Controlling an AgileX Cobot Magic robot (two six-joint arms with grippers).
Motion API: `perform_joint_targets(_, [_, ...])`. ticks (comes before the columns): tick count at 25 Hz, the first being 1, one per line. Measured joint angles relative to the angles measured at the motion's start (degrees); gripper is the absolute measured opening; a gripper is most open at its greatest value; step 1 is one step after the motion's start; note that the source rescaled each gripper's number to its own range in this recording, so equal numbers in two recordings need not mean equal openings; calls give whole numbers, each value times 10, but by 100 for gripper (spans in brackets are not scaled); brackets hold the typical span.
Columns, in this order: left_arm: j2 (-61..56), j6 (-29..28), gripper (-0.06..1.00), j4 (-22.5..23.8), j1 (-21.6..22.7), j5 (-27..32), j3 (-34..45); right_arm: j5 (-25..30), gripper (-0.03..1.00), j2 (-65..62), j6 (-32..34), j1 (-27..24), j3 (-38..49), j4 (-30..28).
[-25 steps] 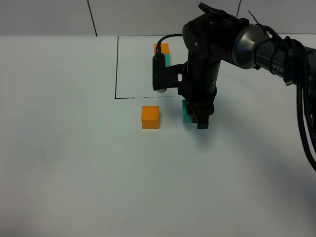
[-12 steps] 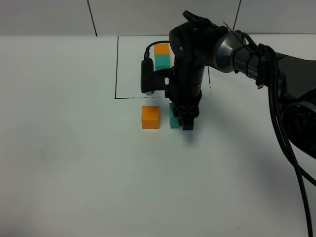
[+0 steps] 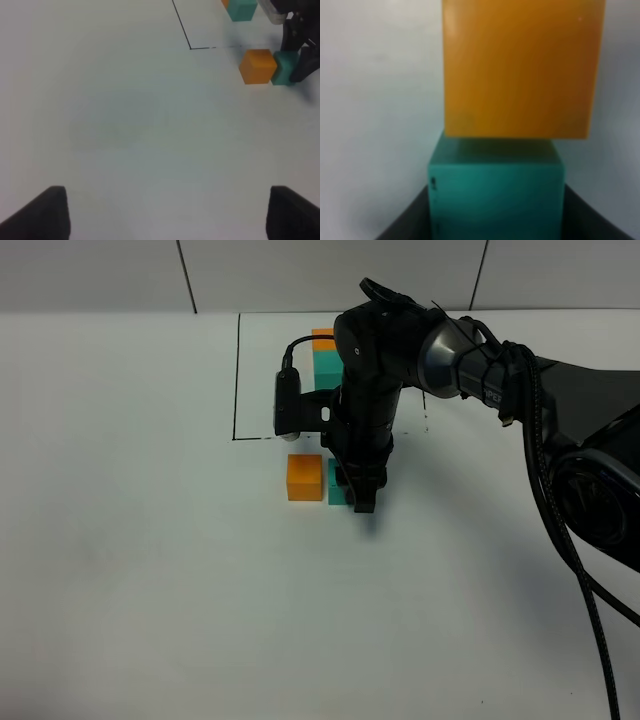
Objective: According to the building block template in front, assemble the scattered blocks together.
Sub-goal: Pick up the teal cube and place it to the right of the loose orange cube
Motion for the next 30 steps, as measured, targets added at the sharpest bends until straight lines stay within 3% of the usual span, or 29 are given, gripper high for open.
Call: perform_joint_targets(30, [0,0,83,0,0,0,0,-21,1,5,7,-1,-2,37])
